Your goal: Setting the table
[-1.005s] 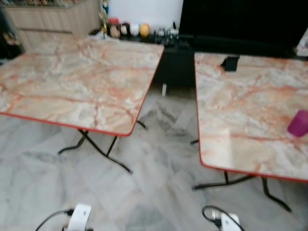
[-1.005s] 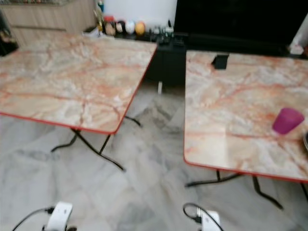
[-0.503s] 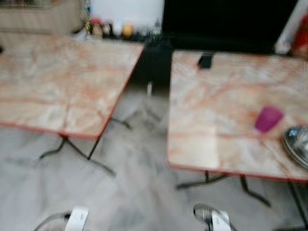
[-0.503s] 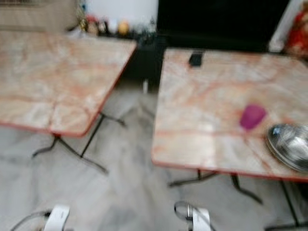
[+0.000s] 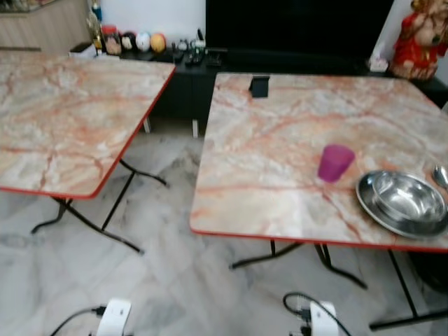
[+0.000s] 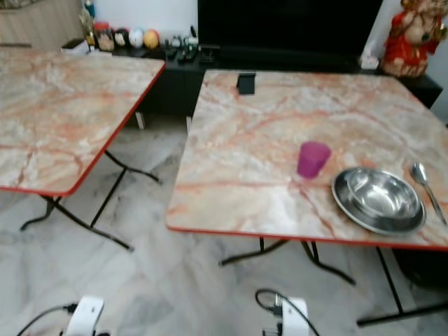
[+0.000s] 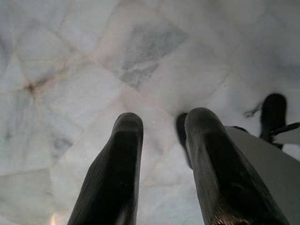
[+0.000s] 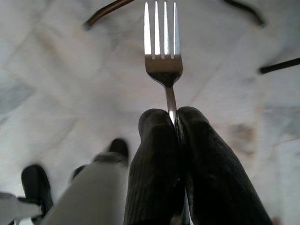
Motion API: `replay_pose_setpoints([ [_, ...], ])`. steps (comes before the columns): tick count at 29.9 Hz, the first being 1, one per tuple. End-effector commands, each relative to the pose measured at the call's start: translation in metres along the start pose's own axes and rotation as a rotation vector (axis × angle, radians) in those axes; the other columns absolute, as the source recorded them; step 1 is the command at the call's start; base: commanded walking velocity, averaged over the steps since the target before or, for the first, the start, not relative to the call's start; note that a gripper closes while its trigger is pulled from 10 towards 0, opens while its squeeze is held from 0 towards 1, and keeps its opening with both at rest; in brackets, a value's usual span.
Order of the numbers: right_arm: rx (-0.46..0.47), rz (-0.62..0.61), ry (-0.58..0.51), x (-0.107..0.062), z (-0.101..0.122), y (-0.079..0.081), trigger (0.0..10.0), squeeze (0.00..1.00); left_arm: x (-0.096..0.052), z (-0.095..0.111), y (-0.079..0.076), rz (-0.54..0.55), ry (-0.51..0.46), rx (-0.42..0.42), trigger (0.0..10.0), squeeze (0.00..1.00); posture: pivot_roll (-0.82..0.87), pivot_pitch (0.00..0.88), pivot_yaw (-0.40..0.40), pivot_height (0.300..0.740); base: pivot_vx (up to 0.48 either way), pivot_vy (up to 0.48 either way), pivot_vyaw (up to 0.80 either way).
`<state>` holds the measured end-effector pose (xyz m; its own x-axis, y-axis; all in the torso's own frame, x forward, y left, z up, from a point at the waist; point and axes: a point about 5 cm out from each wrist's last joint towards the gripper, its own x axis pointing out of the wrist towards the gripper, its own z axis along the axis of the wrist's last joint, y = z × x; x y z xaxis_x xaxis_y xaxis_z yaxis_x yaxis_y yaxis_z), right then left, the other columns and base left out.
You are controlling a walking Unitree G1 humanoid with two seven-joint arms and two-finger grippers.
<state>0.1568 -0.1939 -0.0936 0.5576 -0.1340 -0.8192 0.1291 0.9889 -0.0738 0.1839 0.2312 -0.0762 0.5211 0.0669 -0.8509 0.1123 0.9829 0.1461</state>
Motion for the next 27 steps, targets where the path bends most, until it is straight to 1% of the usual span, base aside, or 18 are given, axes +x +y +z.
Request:
replay_pose_setpoints([
  [1,-0.004,0.011,-0.012,0.0008,0.004,0.0056,10.0,0.0,-0.0008,-0.0022,0.0041,0.011,0.007,0.005,10.0,0.0,0.01,0.0,-0.028,0.74,0.0,-0.262,0.0],
  [8,0.007,0.02,-0.021,0.0011,0.0061,0.0085,10.0,0.0,-0.0008,-0.0019,0.0042,0.012,0.007,0.003,10.0,0.0,0.02,0.0,-0.029,0.74,0.0,-0.265,-0.54],
  [12,-0.025,0.027,-0.01,0.001,0.0046,0.0096,10.0,0.0,-0.0008,-0.0019,0.0041,0.012,0.007,0.003,10.0,0.0,0.02,0.0,-0.029,0.74,0.0,-0.26,-0.51],
  [27,-0.027,0.025,-0.001,0.0003,0.0011,0.0074,10.0,0.0,-0.0008,-0.0017,0.0043,0.01,0.007,0.005,10.0,0.0,0.02,0.0,-0.026,0.74,0.0,-0.262,0.0],
])
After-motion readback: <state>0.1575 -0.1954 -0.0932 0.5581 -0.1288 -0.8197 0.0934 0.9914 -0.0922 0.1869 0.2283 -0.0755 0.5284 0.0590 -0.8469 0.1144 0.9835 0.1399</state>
